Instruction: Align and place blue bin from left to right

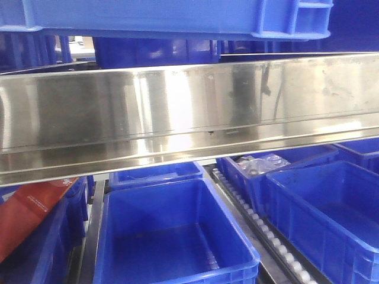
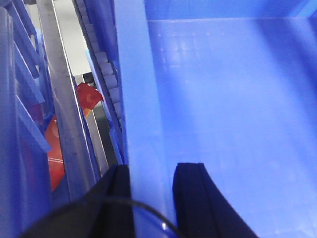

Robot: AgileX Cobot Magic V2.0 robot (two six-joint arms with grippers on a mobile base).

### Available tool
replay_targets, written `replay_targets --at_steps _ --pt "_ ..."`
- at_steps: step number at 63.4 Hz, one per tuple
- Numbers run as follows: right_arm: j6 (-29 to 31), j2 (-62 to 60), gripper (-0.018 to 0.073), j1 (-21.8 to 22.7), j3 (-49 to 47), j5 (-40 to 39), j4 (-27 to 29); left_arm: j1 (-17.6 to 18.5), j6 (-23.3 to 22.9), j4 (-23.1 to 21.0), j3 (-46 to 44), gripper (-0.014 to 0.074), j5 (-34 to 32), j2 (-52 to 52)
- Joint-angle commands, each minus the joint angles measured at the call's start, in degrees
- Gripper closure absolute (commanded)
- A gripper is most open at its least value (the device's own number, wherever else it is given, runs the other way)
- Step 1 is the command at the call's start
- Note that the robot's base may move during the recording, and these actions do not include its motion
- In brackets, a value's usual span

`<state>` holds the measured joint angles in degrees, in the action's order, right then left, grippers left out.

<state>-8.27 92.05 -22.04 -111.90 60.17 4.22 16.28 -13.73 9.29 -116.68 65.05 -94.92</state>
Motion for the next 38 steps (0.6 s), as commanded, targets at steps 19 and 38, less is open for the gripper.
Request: replay_targets --at_steps 19,38 --pt "5.9 5.4 0.0636 5.9 -10.0 -2.4 0.3 0.4 -3.4 -5.6 -1.1 0.0612 -6.1 1.3" --pt "8.3 13.0 0.0636 6.9 -14.6 -5.0 -0.1 2.1 -5.4 -4.8 -1.0 0.0612 -6.9 -4.1"
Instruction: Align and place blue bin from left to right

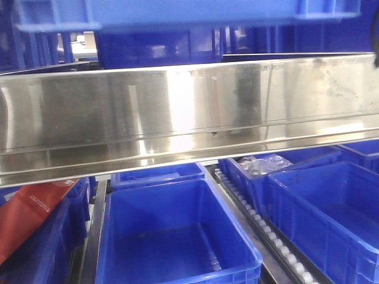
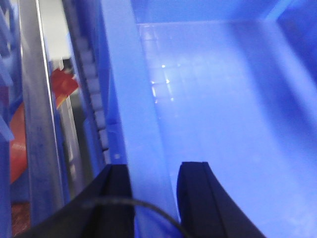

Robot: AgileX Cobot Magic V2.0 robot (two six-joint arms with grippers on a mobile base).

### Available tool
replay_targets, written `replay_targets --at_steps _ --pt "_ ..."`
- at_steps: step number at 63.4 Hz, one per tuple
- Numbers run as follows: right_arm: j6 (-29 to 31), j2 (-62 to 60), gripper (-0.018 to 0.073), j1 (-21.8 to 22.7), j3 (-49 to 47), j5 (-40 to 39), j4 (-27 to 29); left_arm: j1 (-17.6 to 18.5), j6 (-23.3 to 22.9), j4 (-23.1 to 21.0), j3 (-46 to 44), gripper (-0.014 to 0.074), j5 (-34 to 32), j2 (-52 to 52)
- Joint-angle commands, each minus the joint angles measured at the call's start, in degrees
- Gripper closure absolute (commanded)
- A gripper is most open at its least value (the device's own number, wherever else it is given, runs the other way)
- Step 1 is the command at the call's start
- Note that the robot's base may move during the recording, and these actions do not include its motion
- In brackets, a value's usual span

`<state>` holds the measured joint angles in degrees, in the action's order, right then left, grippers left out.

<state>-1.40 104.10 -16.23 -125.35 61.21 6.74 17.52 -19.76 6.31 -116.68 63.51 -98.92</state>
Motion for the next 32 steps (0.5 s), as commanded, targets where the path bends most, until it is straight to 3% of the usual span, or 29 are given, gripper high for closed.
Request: replay_targets --at_steps 1,10,15,21,24,28,32 --pt "1.4 1.4 0.0636 1.2 -1.2 -6.3 -2.7 0.9 0.6 -1.8 -1.0 0.0612 -5.5 -0.2" --pt "1.4 3.2 0.0633 2.7 -1.2 -7.3 -3.1 0.9 0.6 -1.6 -1.0 0.061 -7.1 -1.4" --pt "1.4 3.5 0.0559 3.2 -1.2 -7.3 -3.0 0.9 0.6 -1.6 -1.0 0.0545 -7.4 -1.6" --pt "1.4 3.5 0.0357 3.3 -1.2 -8.1 -2.4 0.9 0.6 -1.6 -1.0 0.0369 -7.5 -1.7" --pt "1.4 3.5 0.021 3.3 -1.2 -8.7 -2.3 0.9 0.6 -1.6 -1.0 0.0246 -7.5 -1.7" --pt "1.4 3.5 0.009 3.3 -1.2 -8.8 -2.2 0.9 0.6 -1.4 -1.0 0.0118 -7.5 -1.7" --pt "1.4 3.2 0.0025 3.3 -1.2 -8.8 -2.2 0.9 0.6 -0.9 -1.0 0.002 -7.5 -1.6"
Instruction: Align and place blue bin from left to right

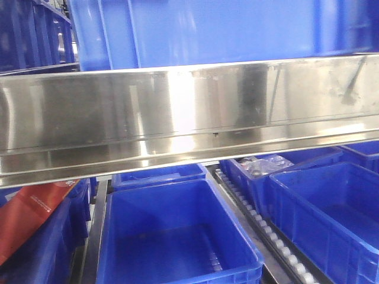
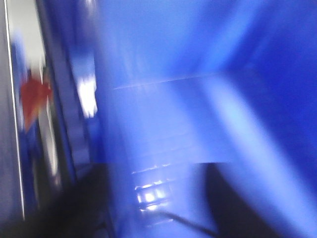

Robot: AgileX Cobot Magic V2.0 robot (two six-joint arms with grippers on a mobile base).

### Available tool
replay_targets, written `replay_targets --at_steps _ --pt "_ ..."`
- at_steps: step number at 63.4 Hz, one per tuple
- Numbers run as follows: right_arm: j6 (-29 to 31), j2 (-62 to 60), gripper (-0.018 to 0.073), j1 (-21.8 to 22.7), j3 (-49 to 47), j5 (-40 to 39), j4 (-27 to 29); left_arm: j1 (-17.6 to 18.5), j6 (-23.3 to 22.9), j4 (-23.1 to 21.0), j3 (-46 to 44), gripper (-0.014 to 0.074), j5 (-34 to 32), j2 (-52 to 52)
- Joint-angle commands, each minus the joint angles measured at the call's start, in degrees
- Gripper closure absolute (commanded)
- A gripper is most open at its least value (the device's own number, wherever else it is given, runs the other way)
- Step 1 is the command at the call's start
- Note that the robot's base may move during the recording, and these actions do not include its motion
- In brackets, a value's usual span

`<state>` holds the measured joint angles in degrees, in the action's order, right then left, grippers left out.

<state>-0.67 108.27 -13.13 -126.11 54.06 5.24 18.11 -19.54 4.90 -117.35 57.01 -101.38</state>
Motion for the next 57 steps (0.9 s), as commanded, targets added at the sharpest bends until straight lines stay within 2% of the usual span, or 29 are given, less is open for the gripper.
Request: replay_targets --at_steps 1,10,16,21,33,38,43,47,57 --pt "0.7 -0.9 0.0014 0.2 -0.4 -1.7 -0.7 0.3 0.4 0.5 -0.5 0.0008 -1.0 0.9" --pt "0.7 -3.2 0.0022 0.2 -0.5 -1.2 0.0 0.4 0.4 0.3 -2.2 0.0007 0.7 2.2" --pt "0.7 -5.7 0.009 0.2 -0.5 0.6 1.3 0.4 0.4 0.3 -3.7 0.0049 3.9 4.1" --pt "0.7 -8.2 0.0211 0.2 -0.5 2.8 1.3 0.4 0.4 0.3 -3.7 0.015 6.8 6.7" --pt "0.7 -13.0 0.0652 0.2 -0.4 5.5 1.4 0.4 3.6 0.9 -2.9 0.0507 11.1 13.5" --pt "0.7 -15.2 0.0627 0.2 1.1 5.4 1.4 0.4 4.5 1.6 -1.2 0.0636 11.4 16.9" --pt "0.7 -18.0 0.0629 0.2 4.7 4.4 1.4 0.4 4.5 2.5 2.0 0.0599 10.9 20.6" --pt "0.7 -21.1 0.0629 0.1 8.8 2.8 1.4 0.4 4.5 3.3 4.8 0.0603 9.6 23.5" --pt "1.7 -30.9 0.0629 -1.1 25.4 -6.4 1.4 0.4 4.5 4.3 14.6 0.0604 4.2 32.4"
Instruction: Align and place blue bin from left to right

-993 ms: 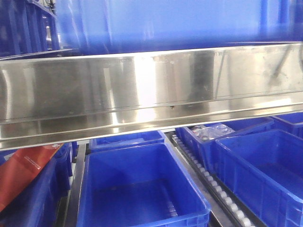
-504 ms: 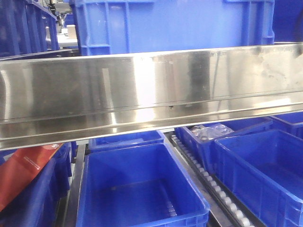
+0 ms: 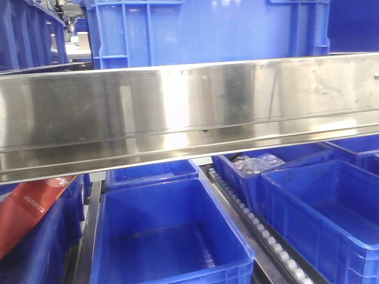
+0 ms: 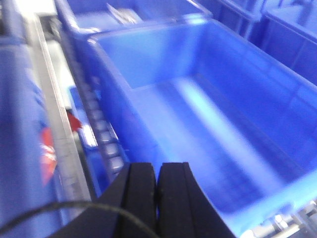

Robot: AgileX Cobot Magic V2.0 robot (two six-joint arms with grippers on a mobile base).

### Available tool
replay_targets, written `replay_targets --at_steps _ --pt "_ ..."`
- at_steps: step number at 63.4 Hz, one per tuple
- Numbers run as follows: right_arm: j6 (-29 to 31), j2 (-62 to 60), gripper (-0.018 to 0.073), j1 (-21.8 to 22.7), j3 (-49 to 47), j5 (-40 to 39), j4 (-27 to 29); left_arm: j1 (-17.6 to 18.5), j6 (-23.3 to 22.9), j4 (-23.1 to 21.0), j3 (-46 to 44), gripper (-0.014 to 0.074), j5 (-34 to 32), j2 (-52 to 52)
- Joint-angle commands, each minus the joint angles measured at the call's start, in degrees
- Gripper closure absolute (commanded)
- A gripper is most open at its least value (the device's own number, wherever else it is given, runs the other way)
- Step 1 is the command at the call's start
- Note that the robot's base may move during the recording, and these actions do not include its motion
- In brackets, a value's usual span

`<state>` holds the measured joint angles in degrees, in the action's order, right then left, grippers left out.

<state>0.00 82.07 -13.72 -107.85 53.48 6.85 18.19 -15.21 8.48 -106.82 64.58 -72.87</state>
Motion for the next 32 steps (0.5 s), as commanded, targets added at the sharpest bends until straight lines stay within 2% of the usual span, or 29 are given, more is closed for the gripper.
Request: replay_targets --at_steps 1,14,24,32 --pt "1.2 -5.7 0.0629 -0.6 8.6 -6.8 -0.2 0.4 0.2 0.8 5.0 0.0604 -4.0 4.6" --pt "1.6 -23.1 0.0629 -1.4 32.4 -20.2 -0.2 0.4 1.0 1.2 23.8 0.0604 -13.7 18.8" --pt "1.6 -36.5 0.0629 -1.4 48.1 -25.9 -0.3 0.4 1.5 1.2 40.2 0.0604 -22.8 31.9" --pt "1.6 -45.0 0.0629 -1.4 58.1 -29.4 -0.4 0.4 1.7 1.2 51.2 0.0604 -26.1 41.5"
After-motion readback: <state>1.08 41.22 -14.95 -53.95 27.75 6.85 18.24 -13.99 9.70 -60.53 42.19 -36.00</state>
